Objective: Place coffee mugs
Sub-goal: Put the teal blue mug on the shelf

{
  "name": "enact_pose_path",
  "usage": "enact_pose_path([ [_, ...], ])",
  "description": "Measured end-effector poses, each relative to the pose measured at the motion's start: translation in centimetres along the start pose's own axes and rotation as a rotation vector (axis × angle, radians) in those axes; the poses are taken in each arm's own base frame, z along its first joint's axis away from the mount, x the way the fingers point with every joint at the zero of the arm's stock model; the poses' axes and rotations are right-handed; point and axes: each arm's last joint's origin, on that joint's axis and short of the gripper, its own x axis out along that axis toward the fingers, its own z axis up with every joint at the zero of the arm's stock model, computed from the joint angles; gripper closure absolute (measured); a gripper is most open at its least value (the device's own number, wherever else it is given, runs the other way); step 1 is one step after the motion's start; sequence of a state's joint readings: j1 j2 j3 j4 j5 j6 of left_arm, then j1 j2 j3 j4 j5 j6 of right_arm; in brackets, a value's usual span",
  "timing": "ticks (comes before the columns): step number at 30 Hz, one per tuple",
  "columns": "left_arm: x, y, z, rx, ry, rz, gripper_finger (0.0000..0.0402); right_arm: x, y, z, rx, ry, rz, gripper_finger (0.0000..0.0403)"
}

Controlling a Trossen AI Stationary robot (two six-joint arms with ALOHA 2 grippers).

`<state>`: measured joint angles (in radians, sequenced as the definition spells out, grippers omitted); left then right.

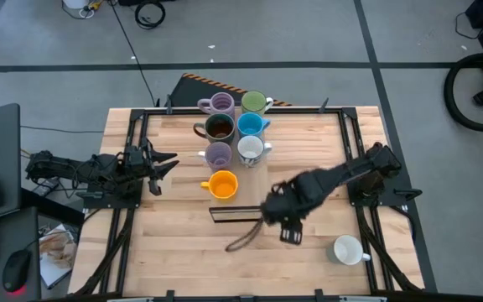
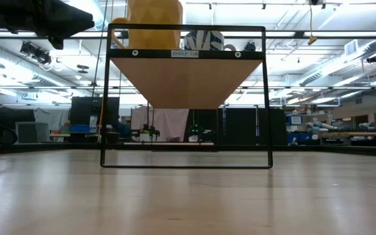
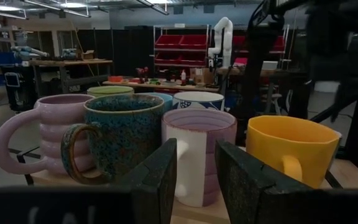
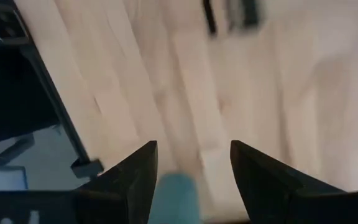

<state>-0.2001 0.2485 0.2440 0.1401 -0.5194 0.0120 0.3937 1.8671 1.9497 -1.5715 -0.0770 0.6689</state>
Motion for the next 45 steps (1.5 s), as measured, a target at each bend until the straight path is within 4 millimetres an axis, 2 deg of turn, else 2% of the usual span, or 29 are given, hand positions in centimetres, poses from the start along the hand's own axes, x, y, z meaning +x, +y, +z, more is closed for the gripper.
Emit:
enact_pose_path([
  [4,0.0,0.0,0.1,0.052,-0.008,0.000,0.0287,1.8,1.5,-2.4,0.092,0.080,-0.030,0.0195],
  [12,0.0,0.0,0.5,0.160,-0.044,0.004,0.0287,2.0,3.3,-9.0,0.313,0.121,-0.075,0.0195],
  [15,0.0,0.0,0.6,0.197,-0.056,0.007,0.0287,2.5,4.1,-10.5,0.372,0.147,-0.070,0.0195],
  [22,0.0,0.0,0.8,0.264,-0.072,0.012,0.0287,5.6,5.7,-12.2,0.428,0.243,-0.030,0.0195],
  [26,0.0,0.0,0.9,0.294,-0.087,0.016,0.0287,6.5,5.9,-13.4,0.446,0.281,-0.060,0.0195],
  [39,-0.1,0.0,1.1,0.319,-0.097,0.019,0.0287,10.2,7.2,-18.0,0.429,0.284,-0.096,0.0195],
  [45,-0.1,0.0,1.1,0.308,-0.100,0.019,0.0287,11.5,7.0,-19.1,0.415,0.231,-0.131,0.0195],
])
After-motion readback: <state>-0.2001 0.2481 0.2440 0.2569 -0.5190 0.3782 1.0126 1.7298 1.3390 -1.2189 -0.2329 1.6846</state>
